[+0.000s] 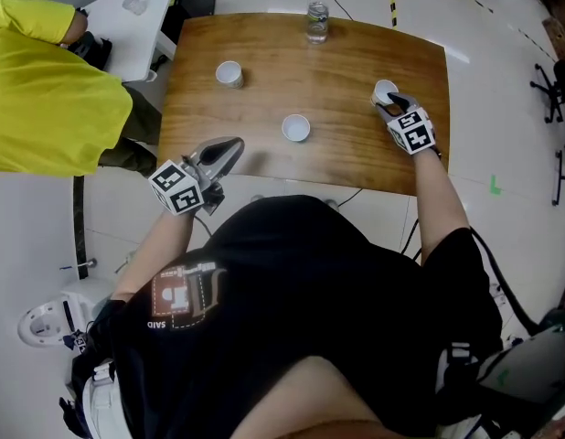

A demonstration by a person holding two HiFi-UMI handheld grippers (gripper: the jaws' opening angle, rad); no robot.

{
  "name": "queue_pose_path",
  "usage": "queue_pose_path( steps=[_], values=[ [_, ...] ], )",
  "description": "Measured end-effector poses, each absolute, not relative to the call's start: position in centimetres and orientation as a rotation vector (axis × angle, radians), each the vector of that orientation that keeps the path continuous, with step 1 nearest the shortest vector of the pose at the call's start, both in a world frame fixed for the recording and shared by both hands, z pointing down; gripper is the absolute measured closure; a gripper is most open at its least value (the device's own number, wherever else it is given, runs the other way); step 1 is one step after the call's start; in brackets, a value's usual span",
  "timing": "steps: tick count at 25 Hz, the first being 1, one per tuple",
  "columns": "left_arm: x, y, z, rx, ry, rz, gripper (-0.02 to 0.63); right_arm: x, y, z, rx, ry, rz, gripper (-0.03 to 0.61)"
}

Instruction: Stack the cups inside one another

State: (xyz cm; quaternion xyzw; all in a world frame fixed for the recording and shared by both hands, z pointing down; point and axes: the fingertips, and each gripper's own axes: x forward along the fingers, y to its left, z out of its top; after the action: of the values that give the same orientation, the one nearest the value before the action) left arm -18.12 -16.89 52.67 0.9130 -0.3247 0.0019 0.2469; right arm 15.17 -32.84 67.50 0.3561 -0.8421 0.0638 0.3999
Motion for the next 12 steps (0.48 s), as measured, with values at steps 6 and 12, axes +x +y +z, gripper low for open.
queue_pose_path(
  steps=[6, 12],
  values=[
    [-20.1, -16.1, 52.6, 2.46, -0.946, 0.022, 0.612, 15.1, -32.9, 70.9, 0.794, -2.009, 0.087, 0.401],
    [-21.3, -15.1, 52.8, 2.413, -1.009, 0.038, 0.612, 15.9, -33.3, 72.8, 0.727, -1.922, 0.052, 0.547]
  ],
)
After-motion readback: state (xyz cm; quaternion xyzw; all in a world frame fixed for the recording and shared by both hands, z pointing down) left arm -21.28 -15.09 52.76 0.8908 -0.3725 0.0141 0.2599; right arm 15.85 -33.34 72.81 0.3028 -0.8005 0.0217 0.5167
